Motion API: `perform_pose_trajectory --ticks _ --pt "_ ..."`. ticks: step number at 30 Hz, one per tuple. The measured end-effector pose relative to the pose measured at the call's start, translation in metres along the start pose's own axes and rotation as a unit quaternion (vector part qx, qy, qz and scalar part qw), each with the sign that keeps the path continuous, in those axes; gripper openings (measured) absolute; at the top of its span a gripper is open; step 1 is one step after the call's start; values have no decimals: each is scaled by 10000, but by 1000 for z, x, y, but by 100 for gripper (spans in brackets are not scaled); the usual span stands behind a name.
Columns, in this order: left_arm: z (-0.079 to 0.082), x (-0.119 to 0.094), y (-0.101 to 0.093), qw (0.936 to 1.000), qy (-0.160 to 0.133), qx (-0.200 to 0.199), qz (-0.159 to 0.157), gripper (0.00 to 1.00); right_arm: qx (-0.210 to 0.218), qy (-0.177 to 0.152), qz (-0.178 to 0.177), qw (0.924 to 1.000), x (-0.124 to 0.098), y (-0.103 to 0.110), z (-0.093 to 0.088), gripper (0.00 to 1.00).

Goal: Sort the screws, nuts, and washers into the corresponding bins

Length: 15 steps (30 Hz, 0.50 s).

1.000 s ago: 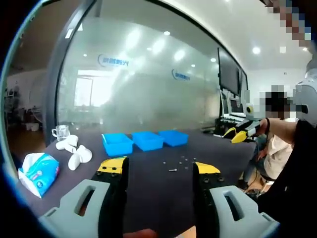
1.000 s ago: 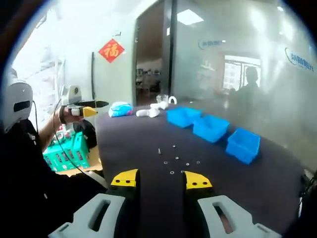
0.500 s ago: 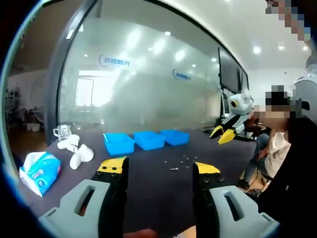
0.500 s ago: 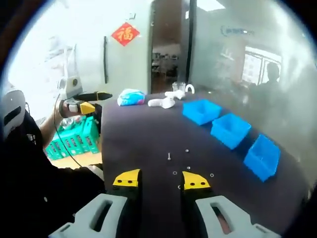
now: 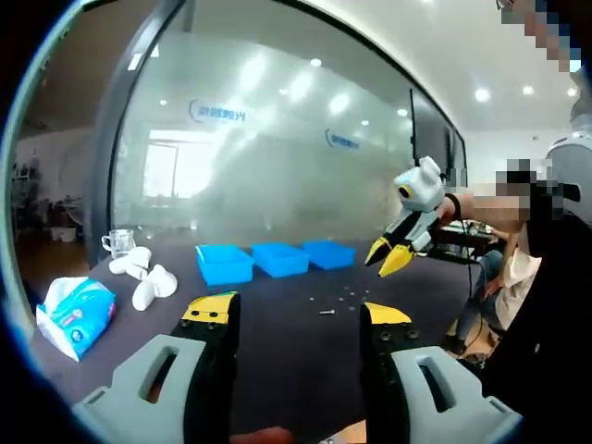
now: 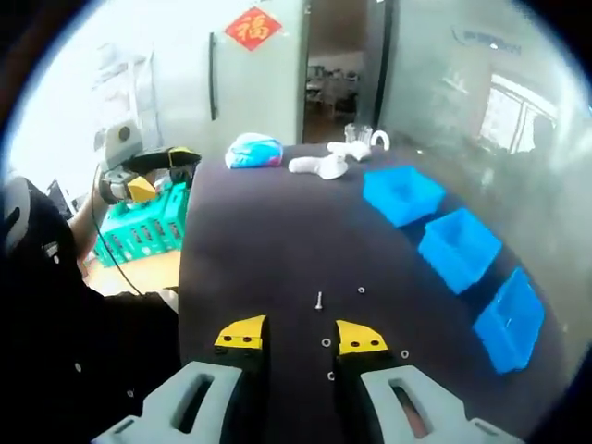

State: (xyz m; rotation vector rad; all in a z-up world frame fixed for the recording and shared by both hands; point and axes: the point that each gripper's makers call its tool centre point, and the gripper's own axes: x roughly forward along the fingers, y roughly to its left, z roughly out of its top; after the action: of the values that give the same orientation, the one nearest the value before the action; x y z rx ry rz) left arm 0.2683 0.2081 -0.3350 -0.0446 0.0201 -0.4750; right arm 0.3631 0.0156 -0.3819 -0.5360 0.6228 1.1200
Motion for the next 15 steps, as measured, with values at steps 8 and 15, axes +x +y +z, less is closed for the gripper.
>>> perform_pose_trajectory --ticks 8,15 --pt "0 -2 -1 10000 -11 -16 -3 50 -147 489 212 9985 27 -2 3 21" --pt "-2 -1 -5 10000 -8 -49 -50 50 -244 938 371 9946 51 -1 3 20"
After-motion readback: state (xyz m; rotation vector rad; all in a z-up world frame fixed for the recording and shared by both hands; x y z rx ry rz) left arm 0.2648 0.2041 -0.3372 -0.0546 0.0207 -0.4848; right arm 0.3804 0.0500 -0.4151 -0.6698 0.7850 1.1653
